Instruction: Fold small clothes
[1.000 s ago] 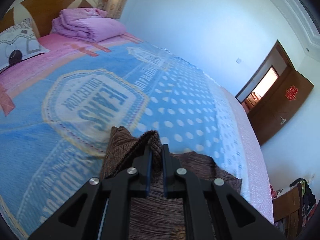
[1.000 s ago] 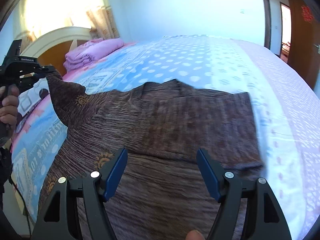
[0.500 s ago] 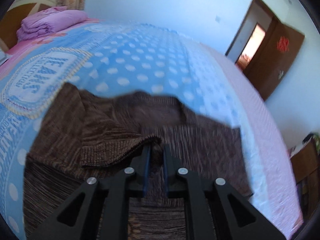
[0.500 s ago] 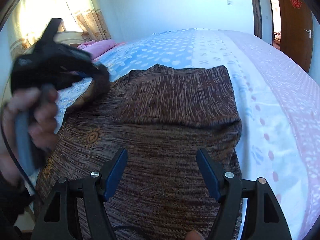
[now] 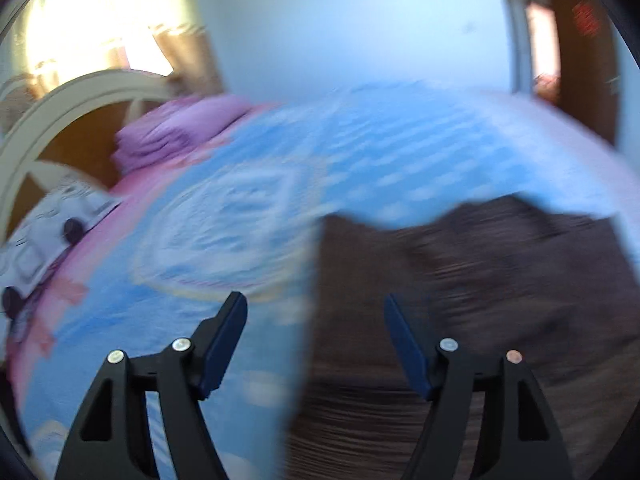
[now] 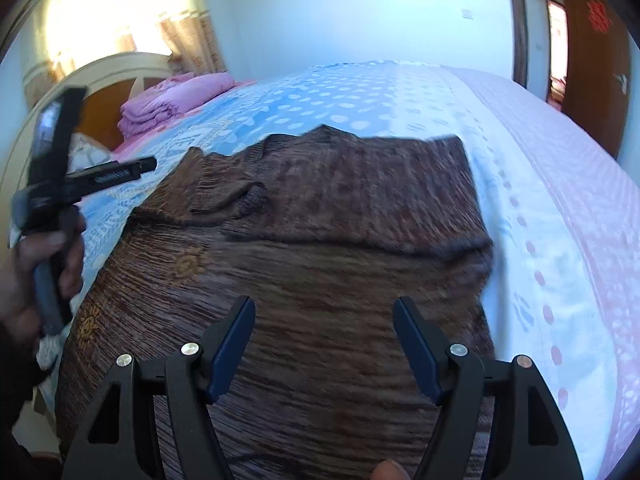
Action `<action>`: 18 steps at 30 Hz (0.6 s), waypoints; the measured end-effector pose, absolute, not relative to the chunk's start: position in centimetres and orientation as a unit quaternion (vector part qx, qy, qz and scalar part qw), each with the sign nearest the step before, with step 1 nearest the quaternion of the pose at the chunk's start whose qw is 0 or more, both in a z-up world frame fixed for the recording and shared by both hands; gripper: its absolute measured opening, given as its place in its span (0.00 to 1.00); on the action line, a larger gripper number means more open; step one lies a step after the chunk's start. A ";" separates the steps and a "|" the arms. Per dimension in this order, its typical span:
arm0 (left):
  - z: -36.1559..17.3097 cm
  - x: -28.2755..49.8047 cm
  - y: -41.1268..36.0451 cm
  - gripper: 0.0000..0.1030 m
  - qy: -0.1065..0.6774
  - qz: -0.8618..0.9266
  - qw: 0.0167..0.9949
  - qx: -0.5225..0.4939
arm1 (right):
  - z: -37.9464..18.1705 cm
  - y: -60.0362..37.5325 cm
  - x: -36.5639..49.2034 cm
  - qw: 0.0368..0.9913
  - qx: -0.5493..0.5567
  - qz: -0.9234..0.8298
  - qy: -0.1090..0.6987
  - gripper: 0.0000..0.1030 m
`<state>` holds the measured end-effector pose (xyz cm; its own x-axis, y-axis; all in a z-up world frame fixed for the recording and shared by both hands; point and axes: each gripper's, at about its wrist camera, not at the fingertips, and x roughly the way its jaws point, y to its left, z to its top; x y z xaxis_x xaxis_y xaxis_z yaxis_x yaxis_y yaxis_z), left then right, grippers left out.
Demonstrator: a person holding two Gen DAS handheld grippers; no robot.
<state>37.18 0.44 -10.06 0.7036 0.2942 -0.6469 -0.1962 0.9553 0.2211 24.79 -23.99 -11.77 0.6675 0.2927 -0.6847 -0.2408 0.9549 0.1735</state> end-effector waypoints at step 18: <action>-15.6 38.0 4.1 0.79 0.420 0.135 0.897 0.043 | -12.8 -4.9 37.9 0.874 -0.136 0.180 0.430 0.49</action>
<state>37.99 4.15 -15.57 0.6111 0.2770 -0.7415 -0.2056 0.9602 0.1892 37.88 -4.94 -12.77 0.5661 0.1969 -0.8005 -0.4315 0.8982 -0.0842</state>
